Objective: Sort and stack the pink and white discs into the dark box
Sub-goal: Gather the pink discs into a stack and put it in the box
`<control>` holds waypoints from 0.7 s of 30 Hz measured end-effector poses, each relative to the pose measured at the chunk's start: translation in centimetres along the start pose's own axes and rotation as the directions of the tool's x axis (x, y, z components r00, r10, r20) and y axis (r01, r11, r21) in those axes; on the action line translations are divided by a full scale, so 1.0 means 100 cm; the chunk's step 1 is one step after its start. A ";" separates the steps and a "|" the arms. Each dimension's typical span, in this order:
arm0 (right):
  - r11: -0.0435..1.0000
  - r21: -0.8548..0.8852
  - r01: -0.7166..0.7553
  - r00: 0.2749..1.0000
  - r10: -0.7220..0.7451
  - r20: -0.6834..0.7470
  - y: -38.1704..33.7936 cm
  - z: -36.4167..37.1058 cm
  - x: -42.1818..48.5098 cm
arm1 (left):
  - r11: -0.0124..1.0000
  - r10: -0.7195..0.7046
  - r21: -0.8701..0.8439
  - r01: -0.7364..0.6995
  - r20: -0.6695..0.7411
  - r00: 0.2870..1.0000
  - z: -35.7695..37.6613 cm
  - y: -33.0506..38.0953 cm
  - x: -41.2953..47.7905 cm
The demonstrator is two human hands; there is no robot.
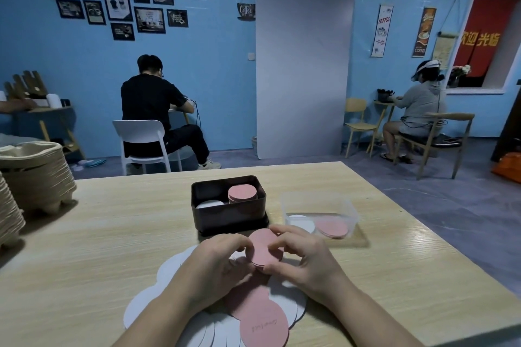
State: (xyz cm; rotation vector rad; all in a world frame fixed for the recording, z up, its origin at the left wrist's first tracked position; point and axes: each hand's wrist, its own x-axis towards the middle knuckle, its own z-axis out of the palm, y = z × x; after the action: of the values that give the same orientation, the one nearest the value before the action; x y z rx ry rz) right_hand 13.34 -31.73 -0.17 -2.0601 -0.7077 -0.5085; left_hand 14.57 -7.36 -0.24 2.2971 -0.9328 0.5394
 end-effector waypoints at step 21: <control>0.986 -0.166 -0.006 0.991 0.029 0.134 -0.002 -0.005 -0.002 | 0.995 -0.090 0.055 0.085 0.089 0.992 0.002 0.000 -0.001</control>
State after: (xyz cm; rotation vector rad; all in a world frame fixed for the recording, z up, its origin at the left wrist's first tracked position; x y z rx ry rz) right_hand 13.00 -32.13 0.09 -2.2719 -0.7476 -0.4317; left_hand 14.59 -7.44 -0.45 2.4137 -0.8649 0.4283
